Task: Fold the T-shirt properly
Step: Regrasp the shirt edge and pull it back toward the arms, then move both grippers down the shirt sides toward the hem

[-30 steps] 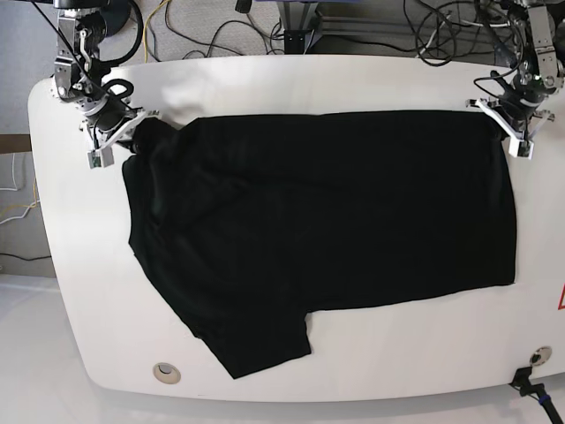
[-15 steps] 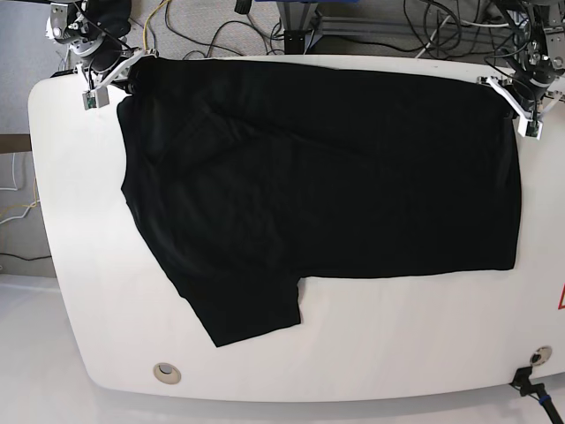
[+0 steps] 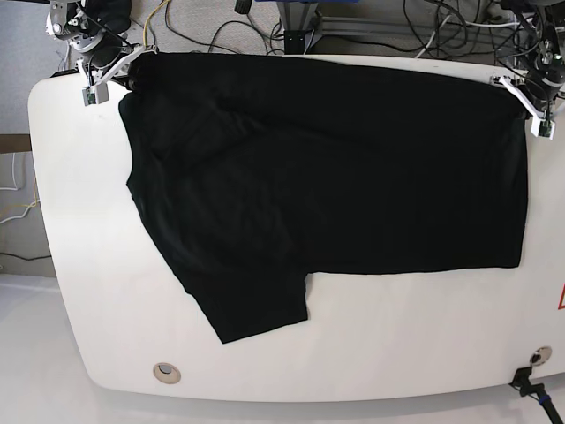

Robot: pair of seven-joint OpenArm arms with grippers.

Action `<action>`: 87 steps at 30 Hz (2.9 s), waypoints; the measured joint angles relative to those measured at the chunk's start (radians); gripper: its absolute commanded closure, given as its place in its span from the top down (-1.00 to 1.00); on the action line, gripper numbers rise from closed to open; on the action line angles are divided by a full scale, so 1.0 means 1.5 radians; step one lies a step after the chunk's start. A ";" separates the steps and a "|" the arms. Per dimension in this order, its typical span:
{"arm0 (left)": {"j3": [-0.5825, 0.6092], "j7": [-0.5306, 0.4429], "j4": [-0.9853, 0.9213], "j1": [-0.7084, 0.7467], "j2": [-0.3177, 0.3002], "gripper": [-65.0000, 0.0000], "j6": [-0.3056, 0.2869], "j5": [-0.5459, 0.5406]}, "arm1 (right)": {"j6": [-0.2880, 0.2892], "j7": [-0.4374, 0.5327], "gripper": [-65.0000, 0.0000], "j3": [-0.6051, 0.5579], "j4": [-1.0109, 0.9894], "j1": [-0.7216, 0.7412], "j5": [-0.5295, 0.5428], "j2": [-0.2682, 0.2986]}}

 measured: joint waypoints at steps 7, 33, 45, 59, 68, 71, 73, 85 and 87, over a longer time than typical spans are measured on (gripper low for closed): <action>-0.001 0.035 0.000 -0.001 -0.019 -0.25 0.001 0.000 | 0.003 -0.005 -1.00 0.000 0.001 0.003 0.002 -0.011; 0.017 0.099 -0.046 -0.377 0.020 -0.11 0.010 0.004 | -0.006 -0.165 -0.12 0.032 0.006 0.306 -0.030 0.013; 0.018 0.092 -0.260 -0.522 0.022 -0.11 0.005 0.004 | -0.002 -0.164 -0.12 -0.057 -0.221 0.583 -0.127 0.009; 0.084 -0.034 -0.520 -0.644 0.018 -0.11 0.004 0.002 | -0.012 0.028 -0.11 -0.253 -0.673 0.886 -0.135 -0.009; 0.084 -0.051 -0.546 -0.647 0.014 -0.13 0.008 0.004 | -0.013 0.148 -0.11 -0.275 -0.853 0.968 -0.138 -0.057; 0.084 -0.052 -0.546 -0.647 0.013 -0.13 0.008 0.004 | -0.012 0.177 -0.11 -0.275 -0.870 0.974 -0.134 -0.075; 0.084 -0.049 -0.546 -0.641 0.005 -0.13 0.007 0.004 | -0.012 0.190 -0.11 -0.275 -0.882 0.972 -0.136 -0.087; 0.082 -0.049 -0.546 -0.642 -0.013 -0.11 0.008 0.002 | -0.013 0.204 -0.12 -0.275 -0.891 0.933 -0.134 -0.115; 0.082 -0.050 -0.546 -0.642 -0.012 -0.11 0.007 0.002 | -0.012 0.211 -0.12 -0.275 -0.891 0.932 -0.134 -0.125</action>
